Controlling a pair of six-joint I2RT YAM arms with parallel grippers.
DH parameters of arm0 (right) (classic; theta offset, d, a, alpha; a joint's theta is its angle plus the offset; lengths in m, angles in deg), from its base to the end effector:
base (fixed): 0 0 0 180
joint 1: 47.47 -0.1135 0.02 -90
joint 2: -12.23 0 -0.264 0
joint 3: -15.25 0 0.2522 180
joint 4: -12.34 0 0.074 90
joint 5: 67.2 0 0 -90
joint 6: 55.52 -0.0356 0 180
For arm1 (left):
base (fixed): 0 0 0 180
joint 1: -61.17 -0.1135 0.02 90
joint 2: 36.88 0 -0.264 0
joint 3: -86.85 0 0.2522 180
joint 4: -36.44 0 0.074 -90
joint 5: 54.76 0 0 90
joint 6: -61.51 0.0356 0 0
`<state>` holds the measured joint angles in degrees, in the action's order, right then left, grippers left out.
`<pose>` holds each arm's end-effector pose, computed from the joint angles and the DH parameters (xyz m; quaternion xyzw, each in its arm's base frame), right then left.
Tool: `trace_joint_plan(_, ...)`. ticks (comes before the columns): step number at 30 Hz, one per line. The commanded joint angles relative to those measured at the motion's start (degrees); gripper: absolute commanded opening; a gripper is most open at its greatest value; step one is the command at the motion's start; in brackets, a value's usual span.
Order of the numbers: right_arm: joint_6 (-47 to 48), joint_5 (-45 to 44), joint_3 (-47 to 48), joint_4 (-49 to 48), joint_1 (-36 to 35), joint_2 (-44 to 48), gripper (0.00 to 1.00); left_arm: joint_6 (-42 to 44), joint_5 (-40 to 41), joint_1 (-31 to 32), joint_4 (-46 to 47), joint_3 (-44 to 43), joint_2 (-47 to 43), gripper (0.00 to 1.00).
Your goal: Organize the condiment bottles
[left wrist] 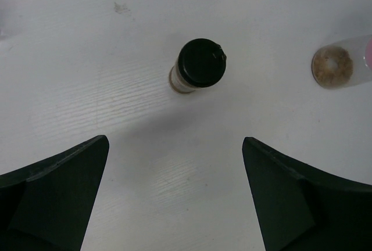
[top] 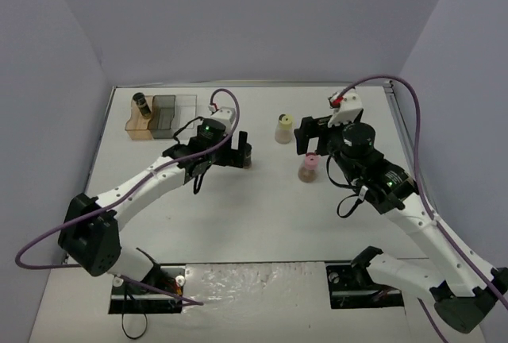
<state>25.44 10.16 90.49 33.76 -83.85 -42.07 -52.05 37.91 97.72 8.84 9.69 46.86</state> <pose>0.1739 0.1184 0.4171 -0.0915 0.7041 0.1981 0.6758 0.2680 -0.1966 0.2855 0.0891 0.8790 -0.2165 0.4153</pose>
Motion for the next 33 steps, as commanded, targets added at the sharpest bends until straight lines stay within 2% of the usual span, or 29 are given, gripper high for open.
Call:
trace_joint_plan(1, -1.6, -1.8, -2.1, 1.0, 0.4, 2.2, 1.00, -2.7, 9.0, 2.5, 5.5, -6.8, 4.4, 0.97)
trace_joint_plan(6, -1.9, -2.3, -4.0, 1.4, 0.5, 4.2, 1.00, -3.1, 13.3, 3.8, 6.5, -10.1, 11.1, 0.96)
trace_joint_plan(13, -2.6, -1.7, -6.1, 1.3, 0.7, 5.4, 1.00, -4.9, 14.7, 4.0, 5.8, -13.5, 16.7, 0.84)
trace_joint_plan(18, -2.9, -1.3, -7.0, 1.4, 0.7, 5.5, 1.00, -5.7, 14.5, 4.1, 5.7, -13.7, 17.7, 0.65)
trace_joint_plan(21, -2.8, -1.6, -7.2, 1.4, 0.8, 5.5, 1.00, -5.8, 14.7, 4.1, 5.6, -13.3, 17.1, 0.47)
trace_joint_plan(23, -2.6, -1.7, -7.2, 1.3, 0.7, 5.6, 1.00, -5.6, 14.4, 4.1, 4.6, -13.4, 16.2, 0.30)
trace_joint_plan(25, -2.4, -1.7, -7.1, 1.4, 0.7, 5.5, 1.00, -5.3, 14.7, 3.7, 3.4, -13.5, 14.8, 0.20)
trace_joint_plan(28, -2.2, -1.9, -7.1, 1.4, 0.8, 5.4, 1.00, -4.7, 15.3, 1.5, 1.1, -13.6, 11.6, 0.15)
trace_joint_plan(31, -2.0, -1.8, -7.0, 1.4, 0.8, 5.2, 1.00, -3.3, 15.6, -1.8, -1.5, -14.1, 7.9, 0.14)
trace_joint_plan(33, -1.7, -1.8, -6.9, 1.4, 0.8, 5.1, 1.00, -1.2, 16.0, -7.2, -3.4, -14.8, 5.4, 0.14)
